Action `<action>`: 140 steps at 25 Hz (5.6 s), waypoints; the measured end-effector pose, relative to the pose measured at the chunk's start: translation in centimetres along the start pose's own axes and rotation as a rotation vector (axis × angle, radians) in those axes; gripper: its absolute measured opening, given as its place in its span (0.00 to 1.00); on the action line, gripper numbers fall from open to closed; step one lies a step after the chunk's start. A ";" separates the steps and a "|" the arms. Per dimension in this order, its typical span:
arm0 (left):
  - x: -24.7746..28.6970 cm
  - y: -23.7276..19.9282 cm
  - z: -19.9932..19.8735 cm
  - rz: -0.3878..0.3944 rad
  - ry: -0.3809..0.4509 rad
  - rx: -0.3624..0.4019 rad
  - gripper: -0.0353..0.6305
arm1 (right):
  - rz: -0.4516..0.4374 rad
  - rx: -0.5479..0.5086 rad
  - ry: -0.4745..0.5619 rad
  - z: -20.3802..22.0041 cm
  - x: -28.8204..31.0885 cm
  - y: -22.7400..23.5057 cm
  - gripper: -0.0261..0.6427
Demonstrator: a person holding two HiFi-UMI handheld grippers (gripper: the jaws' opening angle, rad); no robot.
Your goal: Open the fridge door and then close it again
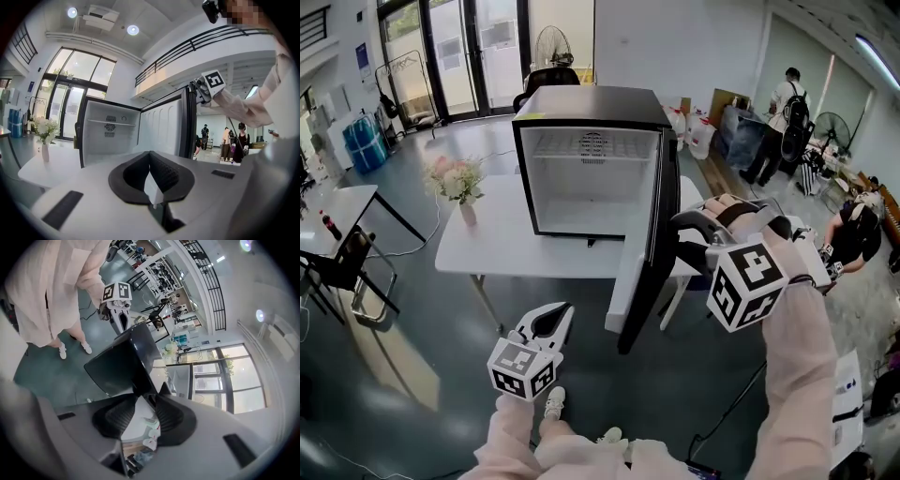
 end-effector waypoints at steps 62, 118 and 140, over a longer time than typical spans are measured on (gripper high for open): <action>-0.1 -19.6 -5.0 -0.190 0.094 -0.059 0.07 | -0.097 -0.042 0.159 -8.2 15.9 14.9 0.16; 8.0 -32.5 -8.7 0.013 0.012 -0.028 0.07 | 0.027 0.269 -0.110 -4.7 31.3 26.4 0.19; 6.5 -33.1 -8.1 0.005 -0.001 -0.030 0.07 | 0.193 0.275 -0.175 -4.2 32.5 26.7 0.21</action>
Point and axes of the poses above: the fingertips, and each gripper's own axes: x forward along the fingers, y to its right, z out of its underside, the point moved 3 cm from there along -x, backward along the fingers, and after that the axes turned 9 degrees about -x, right-handed, at the moved point
